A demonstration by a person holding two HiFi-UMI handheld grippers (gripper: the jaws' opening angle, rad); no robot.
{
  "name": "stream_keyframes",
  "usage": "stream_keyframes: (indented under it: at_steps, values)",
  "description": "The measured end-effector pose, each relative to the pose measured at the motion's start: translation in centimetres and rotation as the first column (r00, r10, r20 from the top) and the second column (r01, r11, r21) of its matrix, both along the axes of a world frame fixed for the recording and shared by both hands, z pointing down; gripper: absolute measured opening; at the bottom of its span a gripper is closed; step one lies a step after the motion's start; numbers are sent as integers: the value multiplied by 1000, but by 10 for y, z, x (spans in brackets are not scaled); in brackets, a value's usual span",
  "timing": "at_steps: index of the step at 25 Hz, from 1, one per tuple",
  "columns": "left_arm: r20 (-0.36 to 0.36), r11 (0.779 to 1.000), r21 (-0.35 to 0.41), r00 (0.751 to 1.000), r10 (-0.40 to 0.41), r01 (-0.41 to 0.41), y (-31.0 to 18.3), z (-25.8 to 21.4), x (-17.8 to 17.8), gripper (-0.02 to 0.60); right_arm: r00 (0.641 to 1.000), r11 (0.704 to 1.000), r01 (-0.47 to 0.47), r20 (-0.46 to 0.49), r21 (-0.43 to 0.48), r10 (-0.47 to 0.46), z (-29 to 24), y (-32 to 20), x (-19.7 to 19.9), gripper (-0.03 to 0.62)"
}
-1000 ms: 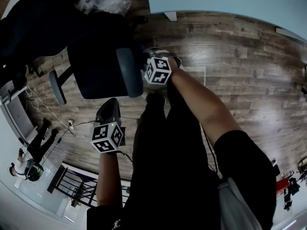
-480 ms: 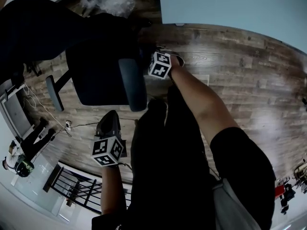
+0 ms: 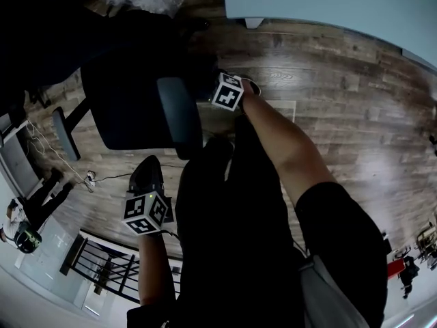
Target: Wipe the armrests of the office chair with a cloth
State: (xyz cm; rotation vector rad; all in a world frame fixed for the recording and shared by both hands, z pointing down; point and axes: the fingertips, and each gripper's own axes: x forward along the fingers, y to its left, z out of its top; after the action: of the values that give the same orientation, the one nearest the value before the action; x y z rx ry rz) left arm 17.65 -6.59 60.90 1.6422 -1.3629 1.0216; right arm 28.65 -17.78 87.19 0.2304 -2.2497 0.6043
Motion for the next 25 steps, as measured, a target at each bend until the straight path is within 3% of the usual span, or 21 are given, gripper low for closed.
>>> stream_keyframes:
  at_steps: [7,11,17,25]
  values:
    - [-14,999,34,1000,8,-7,2,-25,-3,6,986,993,-100,127,-68,108,-53,31,-18,67]
    - [-28,999,54,1000,2,-1,6,-42,-1,6,968,983,-169,176,-72,179,-93,32,-7,67]
    - [-78,996,82,996,-36,42,12,-61,-5,6,935,949,-312,192,49,298,-168,7,27,67]
    - [-150,979,201,989,-8,38,-5,-85,-15,6,907,885,-401,238,238,347,-287,12,58,67]
